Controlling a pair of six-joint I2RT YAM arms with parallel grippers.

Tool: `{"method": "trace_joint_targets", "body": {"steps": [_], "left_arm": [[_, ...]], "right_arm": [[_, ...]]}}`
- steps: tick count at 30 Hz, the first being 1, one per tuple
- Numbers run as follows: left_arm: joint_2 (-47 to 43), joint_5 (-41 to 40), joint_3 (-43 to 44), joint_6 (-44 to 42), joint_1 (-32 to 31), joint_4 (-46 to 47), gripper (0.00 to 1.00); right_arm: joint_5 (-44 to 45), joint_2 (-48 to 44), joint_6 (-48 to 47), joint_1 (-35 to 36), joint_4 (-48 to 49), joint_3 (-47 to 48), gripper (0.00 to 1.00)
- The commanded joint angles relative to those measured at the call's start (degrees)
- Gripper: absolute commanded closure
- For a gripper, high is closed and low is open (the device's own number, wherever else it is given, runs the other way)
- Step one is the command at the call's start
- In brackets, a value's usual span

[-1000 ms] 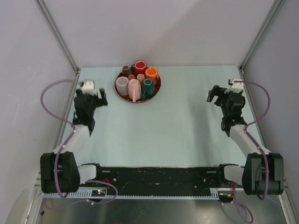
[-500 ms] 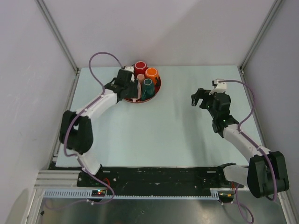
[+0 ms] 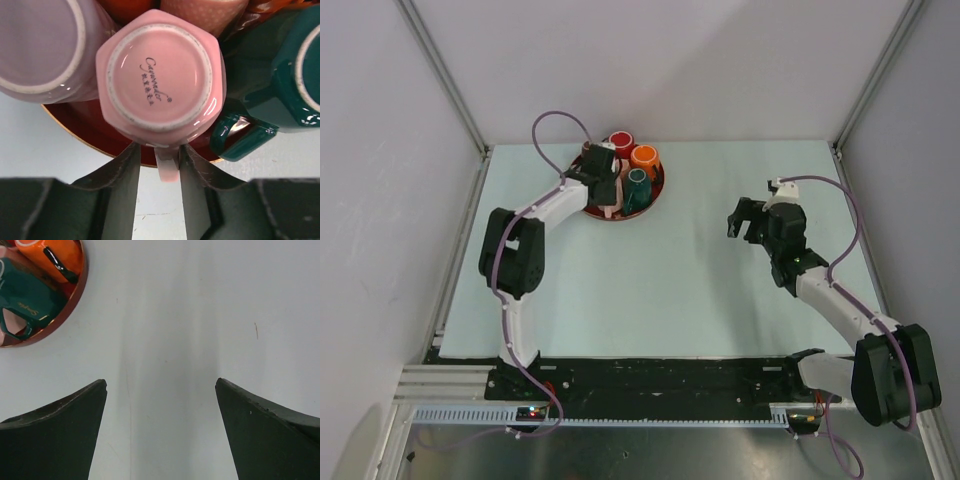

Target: Turn the mug right side up

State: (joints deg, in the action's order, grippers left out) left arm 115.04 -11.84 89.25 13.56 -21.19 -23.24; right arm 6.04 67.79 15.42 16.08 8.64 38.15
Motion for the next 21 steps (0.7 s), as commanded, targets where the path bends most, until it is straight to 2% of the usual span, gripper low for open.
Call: {"method": "trace_joint_targets", "body": {"steps": [1, 5, 7, 10, 11, 17, 21], "left_arm": [[2.3, -0.6, 2.6, 0.7, 0.2, 0.7, 0.61], [3.0, -1.1, 2.8, 0.7, 0.6, 0.5, 0.65], [3.2, -0.5, 2.9, 0.7, 1.0, 0.4, 0.74], [2.6, 1.5, 2.9, 1.8, 1.8, 0.1, 0.94], [2.2, 2.1, 2.8, 2.3, 2.1, 0.0, 0.97], [-3.5, 7.5, 3.0, 6.1, 5.3, -1.1, 1.0], [-9.2, 17.4, 3.1, 9.7, 7.7, -1.5, 1.0]], "right_arm": [[2.5, -2.1, -0.4, 0.3, -1.7, 2.1, 0.04], [2.3, -2.4, -0.7, 0.3, -0.9, 2.1, 0.04], [2.2, -2.6, -0.8, 0.2, -0.2, 2.1, 0.04], [1.5, -3.0, -0.6, 0.3, 0.5, 2.1, 0.04], [1.1, -3.2, -0.5, 0.3, 0.7, 2.2, 0.04], [-2.9, -4.0, 0.1, 1.3, -0.6, 3.9, 0.05], [-8.6, -2.8, 1.0, 3.4, -2.0, 7.2, 0.02]]}}
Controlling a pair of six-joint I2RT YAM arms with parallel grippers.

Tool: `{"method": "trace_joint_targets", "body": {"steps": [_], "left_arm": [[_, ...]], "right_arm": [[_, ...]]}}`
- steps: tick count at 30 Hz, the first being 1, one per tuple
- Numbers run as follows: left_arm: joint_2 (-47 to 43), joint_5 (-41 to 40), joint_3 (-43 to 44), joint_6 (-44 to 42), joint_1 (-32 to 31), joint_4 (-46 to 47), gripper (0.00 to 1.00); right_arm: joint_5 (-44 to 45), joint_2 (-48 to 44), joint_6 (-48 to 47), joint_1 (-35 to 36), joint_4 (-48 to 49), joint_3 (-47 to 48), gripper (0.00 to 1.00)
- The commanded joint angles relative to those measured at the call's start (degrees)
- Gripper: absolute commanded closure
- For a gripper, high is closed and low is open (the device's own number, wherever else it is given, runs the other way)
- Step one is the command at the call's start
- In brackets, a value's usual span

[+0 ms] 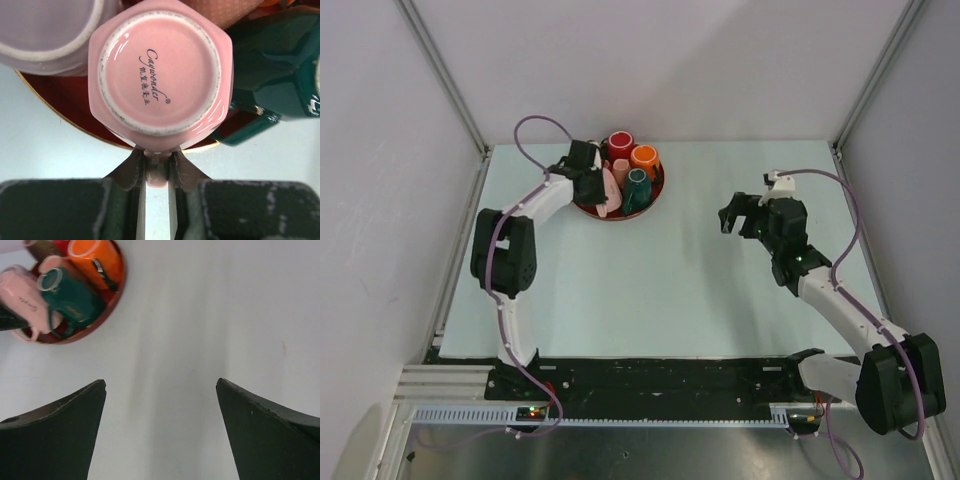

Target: Turn the mug right side up

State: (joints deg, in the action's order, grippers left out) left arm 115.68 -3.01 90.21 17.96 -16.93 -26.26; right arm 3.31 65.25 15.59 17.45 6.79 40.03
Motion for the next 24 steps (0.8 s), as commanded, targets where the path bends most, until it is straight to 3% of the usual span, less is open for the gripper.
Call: {"method": "trace_joint_targets", "body": {"steps": [1, 7, 12, 15, 24], "left_arm": [[-10.9, 11.0, 2.1, 6.2, 4.0, 1.4, 1.0], [-17.6, 22.5, 4.0, 8.8, 6.1, -1.0, 1.0], [-21.9, 36.4, 6.3, 12.8, 6.5, -1.8, 1.0], [-23.3, 41.7, 7.3, 15.1, 6.2, -1.8, 1.0], [-26.1, 48.8, 7.0, 16.9, 2.7, -1.8, 1.0]], "right_arm": [[-7.0, 0.3, 0.8, 3.2, -0.5, 6.4, 0.01], [-18.7, 5.9, 7.3, 7.3, 3.4, 14.5, 0.0], [-29.0, 13.1, 21.5, 9.1, 18.2, 19.2, 0.01], [-30.2, 17.2, 26.7, 10.6, 24.9, 22.2, 0.01], [-31.1, 25.1, 33.4, 12.3, 32.3, 28.5, 0.01]]}}
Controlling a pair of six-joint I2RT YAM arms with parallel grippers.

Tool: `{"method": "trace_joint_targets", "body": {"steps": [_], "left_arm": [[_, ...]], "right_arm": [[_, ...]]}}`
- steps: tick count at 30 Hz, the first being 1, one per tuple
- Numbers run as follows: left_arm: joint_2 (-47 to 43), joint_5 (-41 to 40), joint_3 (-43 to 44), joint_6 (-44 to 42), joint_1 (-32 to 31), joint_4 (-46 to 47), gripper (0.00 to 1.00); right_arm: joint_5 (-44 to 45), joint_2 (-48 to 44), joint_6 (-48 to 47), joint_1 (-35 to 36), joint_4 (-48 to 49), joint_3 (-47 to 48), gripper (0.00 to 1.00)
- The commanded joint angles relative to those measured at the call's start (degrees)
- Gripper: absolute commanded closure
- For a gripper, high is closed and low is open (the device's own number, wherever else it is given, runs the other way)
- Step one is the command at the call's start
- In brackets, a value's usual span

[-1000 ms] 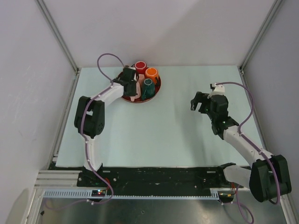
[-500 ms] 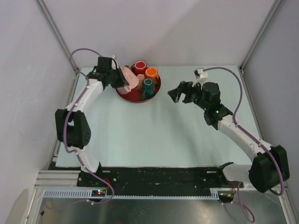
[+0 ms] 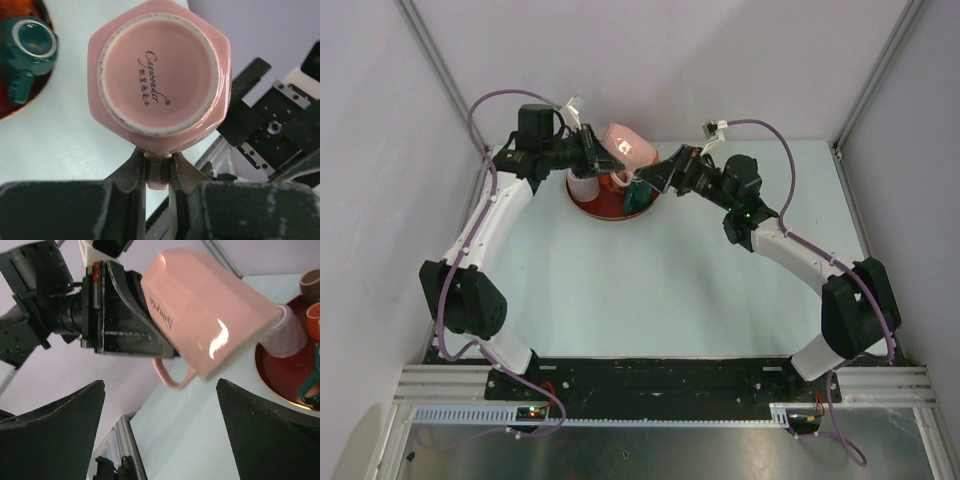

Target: Turn the mug right side up

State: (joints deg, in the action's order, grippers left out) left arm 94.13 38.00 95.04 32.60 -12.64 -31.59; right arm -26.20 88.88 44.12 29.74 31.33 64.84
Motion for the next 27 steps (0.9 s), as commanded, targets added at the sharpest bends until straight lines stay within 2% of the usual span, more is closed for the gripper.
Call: {"method": "trace_joint_targets", "body": {"steps": [1, 5, 7, 9, 11, 12, 13, 15, 16, 17, 18, 19, 21, 24, 27], "left_arm": [[-4.6, 8.3, 2.2, 2.5, -2.1, 3.5, 1.0], [-4.7, 9.8, 3.9, 2.7, -4.3, 3.5, 1.0], [-4.6, 10.6, 4.0, 2.8, -5.2, 3.5, 1.0], [-4.7, 10.8, 3.2, 2.8, -5.7, 3.5, 1.0], [-4.8, 10.3, 2.1, 2.0, -5.9, 3.6, 1.0], [-4.8, 9.4, 1.5, 1.4, -6.0, 3.6, 1.0], [-4.8, 8.4, 1.1, 0.1, -5.9, 3.6, 0.99], [-4.9, 4.8, 0.0, -3.5, -5.9, 3.5, 0.67], [-4.9, 2.1, -0.3, -5.9, -5.7, 2.9, 0.44], [-4.8, -0.3, -0.3, -8.0, -5.6, 2.2, 0.29], [-4.7, -3.9, 0.1, -11.2, -5.3, 0.8, 0.15], [-4.7, -7.1, 0.5, -13.9, -5.1, -0.4, 0.08], [-4.4, -12.6, 1.8, -20.3, -4.7, -3.5, 0.02], [-4.6, -15.1, 2.4, -26.4, -4.6, -6.2, 0.01], [-4.4, -16.1, 1.4, -28.5, -4.6, -6.9, 0.01]], "right_arm": [[-1.5, 1.9, 5.4, 0.0, 7.8, 4.3, 0.01], [-2.8, 4.2, 8.2, -0.1, 9.3, 5.8, 0.01], [-3.2, 4.6, 9.5, -0.3, 11.7, 5.9, 0.09], [-3.3, 4.4, 10.5, -0.9, 14.4, 5.9, 0.37], [-2.8, 3.7, 11.2, -2.2, 15.3, 5.9, 0.74], [-2.3, 3.1, 11.2, -3.0, 14.4, 6.0, 0.87], [-1.3, 2.5, 10.5, -4.2, 12.8, 6.1, 0.94], [1.0, 0.6, 7.0, -6.7, 5.6, 6.8, 0.98], [2.4, -0.4, 4.5, -7.7, -0.5, 7.9, 0.99], [5.2, -1.3, -0.5, -8.9, -6.0, 9.0, 1.0], [7.9, -1.9, -7.0, -9.8, -14.1, 11.4, 1.0], [11.0, -1.8, -12.0, -11.1, -20.1, 13.4, 1.0], [15.2, 0.4, -23.0, -14.4, -35.2, 20.2, 1.0], [24.9, 8.5, -37.4, -19.5, -62.2, 36.4, 1.0], [32.6, 20.6, -45.4, -23.8, -80.3, 52.4, 1.0]]}}
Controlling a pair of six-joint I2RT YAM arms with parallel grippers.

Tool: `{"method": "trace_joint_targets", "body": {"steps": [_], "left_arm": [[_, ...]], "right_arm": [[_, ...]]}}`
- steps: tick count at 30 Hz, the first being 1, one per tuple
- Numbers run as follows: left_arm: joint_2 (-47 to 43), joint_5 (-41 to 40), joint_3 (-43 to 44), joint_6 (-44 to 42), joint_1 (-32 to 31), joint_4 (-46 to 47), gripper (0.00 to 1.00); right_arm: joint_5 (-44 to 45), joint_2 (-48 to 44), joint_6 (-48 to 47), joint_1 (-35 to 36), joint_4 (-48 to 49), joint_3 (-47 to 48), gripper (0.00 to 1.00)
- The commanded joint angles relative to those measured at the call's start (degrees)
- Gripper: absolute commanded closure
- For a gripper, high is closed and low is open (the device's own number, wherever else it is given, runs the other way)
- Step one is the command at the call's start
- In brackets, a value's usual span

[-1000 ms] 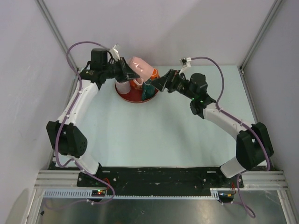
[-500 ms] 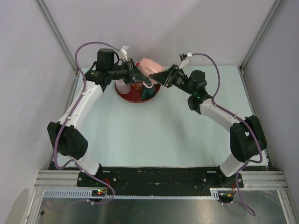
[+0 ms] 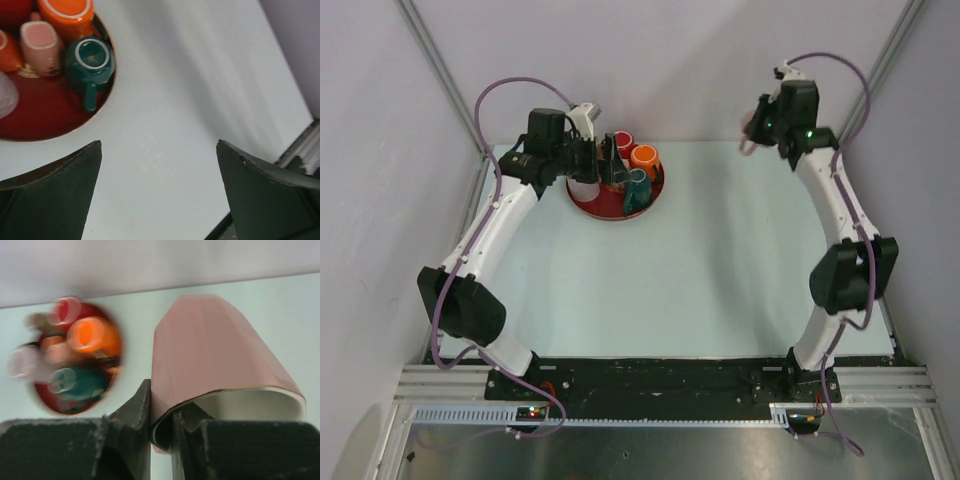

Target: Turn the mug right side up

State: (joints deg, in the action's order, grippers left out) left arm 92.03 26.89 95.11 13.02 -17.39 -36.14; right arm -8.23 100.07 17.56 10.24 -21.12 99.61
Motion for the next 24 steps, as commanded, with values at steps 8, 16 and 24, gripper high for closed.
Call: {"method": "trace_joint_targets", "body": {"steps": [8, 16, 24], "left_arm": [[-1.6, -6.5, -1.9, -12.5, 0.2, -2.9, 0.02], [0.1, -8.4, -2.2, -14.9, -0.2, -2.9, 0.01], [4.5, -14.9, -2.9, -17.6, -1.3, -1.8, 0.01]], "right_arm": [[17.4, 33.8, -25.3, -12.6, -44.1, 44.0, 1.0], [12.8, 40.2, -25.0, -15.2, -42.7, 45.0, 1.0], [10.7, 42.7, -24.9, -16.1, -40.8, 45.4, 0.78]]}}
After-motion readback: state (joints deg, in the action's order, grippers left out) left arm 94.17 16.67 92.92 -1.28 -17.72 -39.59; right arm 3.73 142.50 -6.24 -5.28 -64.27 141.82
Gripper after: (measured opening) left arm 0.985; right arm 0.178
